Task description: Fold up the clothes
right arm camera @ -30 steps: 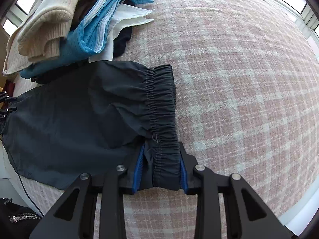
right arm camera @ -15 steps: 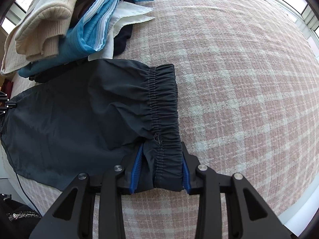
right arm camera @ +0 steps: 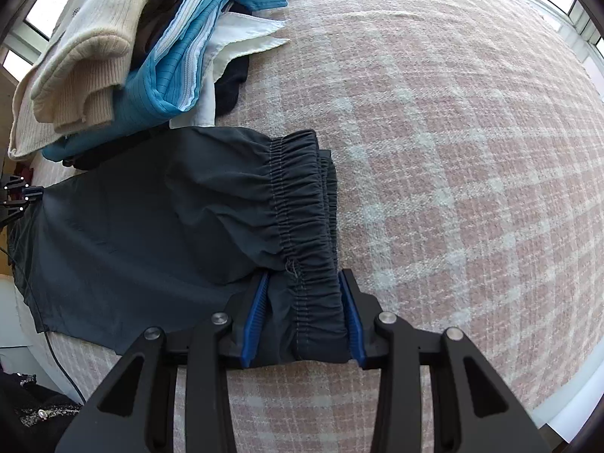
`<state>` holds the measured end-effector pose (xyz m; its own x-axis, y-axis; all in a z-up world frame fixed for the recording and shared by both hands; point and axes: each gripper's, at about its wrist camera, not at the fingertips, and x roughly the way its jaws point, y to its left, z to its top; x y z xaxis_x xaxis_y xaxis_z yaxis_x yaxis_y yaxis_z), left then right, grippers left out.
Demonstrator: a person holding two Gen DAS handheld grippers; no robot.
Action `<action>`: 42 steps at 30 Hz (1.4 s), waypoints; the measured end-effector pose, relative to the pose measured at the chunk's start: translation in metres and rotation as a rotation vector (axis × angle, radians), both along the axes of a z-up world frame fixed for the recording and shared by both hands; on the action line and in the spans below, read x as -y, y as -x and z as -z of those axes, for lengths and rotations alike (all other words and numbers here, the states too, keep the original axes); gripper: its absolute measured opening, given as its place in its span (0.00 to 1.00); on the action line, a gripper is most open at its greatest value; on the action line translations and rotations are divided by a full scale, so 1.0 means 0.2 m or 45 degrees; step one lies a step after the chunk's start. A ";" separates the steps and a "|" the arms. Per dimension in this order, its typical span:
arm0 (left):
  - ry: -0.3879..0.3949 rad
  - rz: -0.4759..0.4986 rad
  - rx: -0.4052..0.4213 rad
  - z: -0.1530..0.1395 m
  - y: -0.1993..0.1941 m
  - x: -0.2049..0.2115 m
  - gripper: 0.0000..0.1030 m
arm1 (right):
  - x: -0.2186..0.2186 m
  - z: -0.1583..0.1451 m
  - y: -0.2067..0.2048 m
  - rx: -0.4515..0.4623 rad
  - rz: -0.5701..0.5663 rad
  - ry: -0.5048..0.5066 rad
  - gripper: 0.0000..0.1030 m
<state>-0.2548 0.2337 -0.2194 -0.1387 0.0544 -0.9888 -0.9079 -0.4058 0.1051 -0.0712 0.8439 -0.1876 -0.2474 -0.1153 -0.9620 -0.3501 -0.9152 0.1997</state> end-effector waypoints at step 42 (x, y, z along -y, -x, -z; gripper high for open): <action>-0.245 0.518 -0.047 -0.16 -1.03 -1.20 0.25 | 0.39 -0.04 -0.82 -0.224 0.664 0.447 0.58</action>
